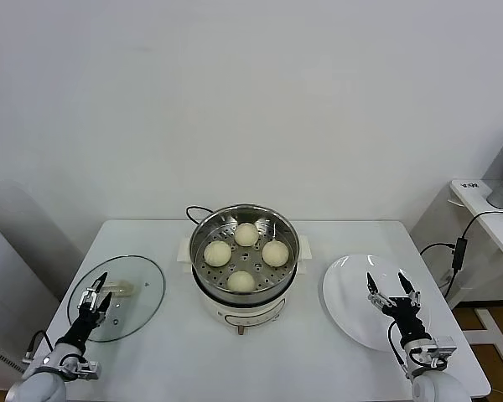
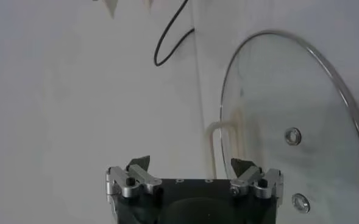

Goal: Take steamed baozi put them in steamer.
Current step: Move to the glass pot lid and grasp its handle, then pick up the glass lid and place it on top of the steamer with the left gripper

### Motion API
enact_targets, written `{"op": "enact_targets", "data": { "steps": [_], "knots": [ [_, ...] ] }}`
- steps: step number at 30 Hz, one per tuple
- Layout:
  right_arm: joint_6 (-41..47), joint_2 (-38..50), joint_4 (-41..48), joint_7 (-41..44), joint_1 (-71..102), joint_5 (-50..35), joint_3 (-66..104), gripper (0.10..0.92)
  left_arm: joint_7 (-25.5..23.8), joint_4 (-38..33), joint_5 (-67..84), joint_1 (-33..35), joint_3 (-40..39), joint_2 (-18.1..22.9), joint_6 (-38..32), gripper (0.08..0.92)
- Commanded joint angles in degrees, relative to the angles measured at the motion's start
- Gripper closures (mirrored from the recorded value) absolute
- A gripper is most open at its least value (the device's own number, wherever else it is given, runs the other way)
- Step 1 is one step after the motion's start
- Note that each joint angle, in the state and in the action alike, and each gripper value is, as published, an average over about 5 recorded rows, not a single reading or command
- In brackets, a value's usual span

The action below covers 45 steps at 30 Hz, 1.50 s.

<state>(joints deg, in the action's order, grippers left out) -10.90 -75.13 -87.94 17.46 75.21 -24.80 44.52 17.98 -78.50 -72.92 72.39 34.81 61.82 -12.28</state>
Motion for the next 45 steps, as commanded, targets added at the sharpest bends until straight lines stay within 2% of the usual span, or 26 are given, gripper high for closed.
{"op": "enact_targets", "data": {
  "steps": [1, 9, 12, 18, 27, 31, 36, 45],
  "knots": [
    [-0.1, -0.2, 0.4, 0.3, 0.2, 0.2, 0.3, 0.203, 1.7, 5.0, -2.3, -6.2, -0.5, 0.8, -0.9, 0.177],
    [-0.1, -0.1, 0.5, 0.4, 0.2, 0.3, 0.7, 0.203, 2.0, 7.6, -3.0, -8.9, -1.3, 1.4, -1.2, 0.177],
    [0.0, -0.1, 0.7, 0.4, 0.1, 0.3, 0.8, 0.203, 1.9, 7.5, -2.9, -8.6, -1.4, 1.2, -1.4, 0.211],
    [0.0, -0.3, 1.1, 0.4, -0.4, 0.8, 0.7, 0.203, 1.8, 6.2, -2.5, -7.2, -0.9, 0.5, -2.3, 0.377],
    [0.2, -0.4, 1.3, 0.4, -0.7, 1.1, 0.3, 0.203, -0.3, -0.4, 3.9, -3.5, -0.4, -1.8, -2.4, 0.636],
    [0.3, -0.3, 1.1, 0.5, -0.6, 0.9, 0.3, 0.203, -3.0, -7.0, 9.1, -1.8, 0.3, -4.2, -1.3, 0.749],
    [0.4, -0.1, 0.6, 0.7, -0.5, 0.6, 0.5, 0.203, -8.7, -15.8, 17.1, -0.5, 0.8, -8.0, 3.3, 0.872],
    [0.9, 0.2, -0.5, 0.7, -0.5, -0.2, 0.5, 0.203, -19.9, -28.6, 22.0, -4.1, -2.5, -13.3, 15.5, 0.885]
  ]
}}
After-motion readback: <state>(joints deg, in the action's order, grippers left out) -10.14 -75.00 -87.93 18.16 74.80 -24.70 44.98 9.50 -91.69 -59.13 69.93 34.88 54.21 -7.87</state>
